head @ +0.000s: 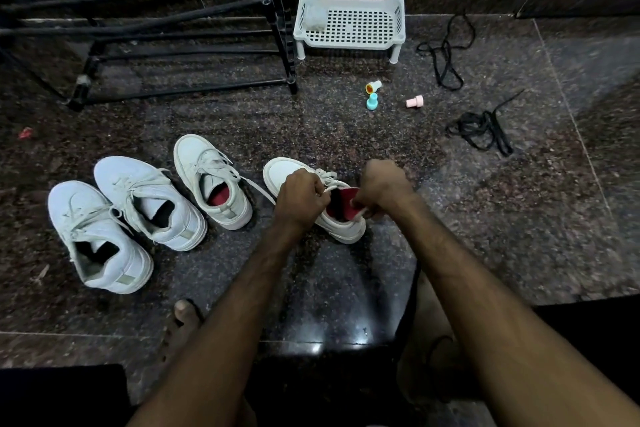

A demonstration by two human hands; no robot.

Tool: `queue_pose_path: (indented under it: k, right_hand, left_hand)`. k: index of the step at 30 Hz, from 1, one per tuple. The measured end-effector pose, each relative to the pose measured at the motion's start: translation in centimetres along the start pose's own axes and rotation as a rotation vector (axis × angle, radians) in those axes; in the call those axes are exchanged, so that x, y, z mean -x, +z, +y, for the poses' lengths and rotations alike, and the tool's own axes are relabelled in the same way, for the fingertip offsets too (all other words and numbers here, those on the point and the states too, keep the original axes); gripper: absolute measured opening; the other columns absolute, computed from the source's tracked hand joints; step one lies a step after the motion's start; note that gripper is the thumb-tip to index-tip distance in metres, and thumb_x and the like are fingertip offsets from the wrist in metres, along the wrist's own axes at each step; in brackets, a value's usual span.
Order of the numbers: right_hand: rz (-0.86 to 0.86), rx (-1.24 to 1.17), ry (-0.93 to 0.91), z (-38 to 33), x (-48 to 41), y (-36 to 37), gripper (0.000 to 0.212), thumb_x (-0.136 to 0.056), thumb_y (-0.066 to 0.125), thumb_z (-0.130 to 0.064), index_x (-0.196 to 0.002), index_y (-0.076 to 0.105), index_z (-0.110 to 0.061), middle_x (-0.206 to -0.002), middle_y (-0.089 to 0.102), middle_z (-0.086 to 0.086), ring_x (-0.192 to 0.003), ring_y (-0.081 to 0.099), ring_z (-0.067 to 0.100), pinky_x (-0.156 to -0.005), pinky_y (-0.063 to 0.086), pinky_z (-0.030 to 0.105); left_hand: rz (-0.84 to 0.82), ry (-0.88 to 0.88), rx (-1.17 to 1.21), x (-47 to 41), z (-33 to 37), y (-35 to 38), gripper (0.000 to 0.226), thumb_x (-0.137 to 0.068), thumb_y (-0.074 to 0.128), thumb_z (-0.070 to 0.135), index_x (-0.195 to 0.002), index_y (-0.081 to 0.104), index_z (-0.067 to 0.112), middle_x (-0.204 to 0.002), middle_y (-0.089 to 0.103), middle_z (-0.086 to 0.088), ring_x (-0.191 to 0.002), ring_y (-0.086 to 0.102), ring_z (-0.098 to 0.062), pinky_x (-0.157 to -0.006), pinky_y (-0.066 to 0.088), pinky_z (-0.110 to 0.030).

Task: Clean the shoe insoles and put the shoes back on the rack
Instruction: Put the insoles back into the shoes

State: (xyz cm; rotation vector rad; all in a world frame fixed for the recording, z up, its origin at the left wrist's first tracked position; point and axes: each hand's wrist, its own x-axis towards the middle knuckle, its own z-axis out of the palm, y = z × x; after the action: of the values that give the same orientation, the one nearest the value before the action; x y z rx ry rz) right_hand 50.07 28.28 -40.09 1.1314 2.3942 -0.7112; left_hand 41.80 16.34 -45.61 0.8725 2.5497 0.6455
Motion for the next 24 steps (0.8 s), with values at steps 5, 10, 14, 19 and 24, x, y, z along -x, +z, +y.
queue_pose_path:
  k: [5,10,14,19,24]
  right_hand:
    - [0.024,-0.057,-0.008,-0.2,0.4,1.4,0.026,-0.074,0.079,-0.02,-0.089,0.067,-0.003,-0.094,0.07,0.013,-0.086,0.069,0.027,-0.075,0.058,0.035]
    - [0.042,-0.07,-0.023,-0.9,0.6,1.5,0.017,-0.079,0.069,-0.016,-0.088,0.068,-0.001,-0.089,0.071,0.013,-0.085,0.071,0.029,-0.074,0.057,0.033]
    - [-0.069,-0.128,0.04,0.0,0.5,-0.4,0.011,-0.079,0.069,-0.014,-0.075,0.07,-0.004,-0.064,0.07,0.003,-0.067,0.072,0.017,-0.07,0.06,0.034]
    - [0.282,0.543,-0.608,-2.4,1.9,0.6,0.034,-0.09,0.055,-0.008,-0.123,0.053,-0.001,-0.123,0.049,0.013,-0.113,0.048,0.028,-0.09,0.05,0.038]
    - [0.003,0.768,-0.767,-2.3,0.5,1.3,0.033,-0.098,0.036,-0.015,-0.117,0.059,-0.002,-0.122,0.061,0.013,-0.11,0.06,0.031,-0.082,0.049,0.04]
  left_hand:
    - [0.001,0.007,-0.003,0.0,0.1,-0.1,0.01,-0.076,0.07,0.02,-0.08,0.071,0.012,-0.095,0.065,-0.011,-0.093,0.06,-0.027,-0.079,0.046,-0.036]
    - [0.008,0.014,-0.006,0.1,0.0,-0.1,0.009,-0.075,0.07,0.02,-0.081,0.07,0.012,-0.096,0.064,-0.011,-0.094,0.06,-0.027,-0.079,0.046,-0.037]
    - [0.019,-0.001,-0.021,0.2,0.3,-0.1,0.01,-0.076,0.07,0.021,-0.081,0.068,0.013,-0.098,0.062,-0.01,-0.095,0.059,-0.028,-0.077,0.046,-0.037]
    - [-0.001,0.045,-0.073,0.1,0.4,-0.9,0.014,-0.079,0.066,0.019,-0.08,0.069,0.005,-0.092,0.067,-0.018,-0.091,0.062,-0.036,-0.074,0.048,-0.043]
    - [-0.025,0.062,-0.052,-0.4,-0.5,-0.9,0.015,-0.072,0.059,0.015,-0.071,0.072,0.006,-0.078,0.07,-0.016,-0.08,0.065,-0.036,-0.07,0.051,-0.044]
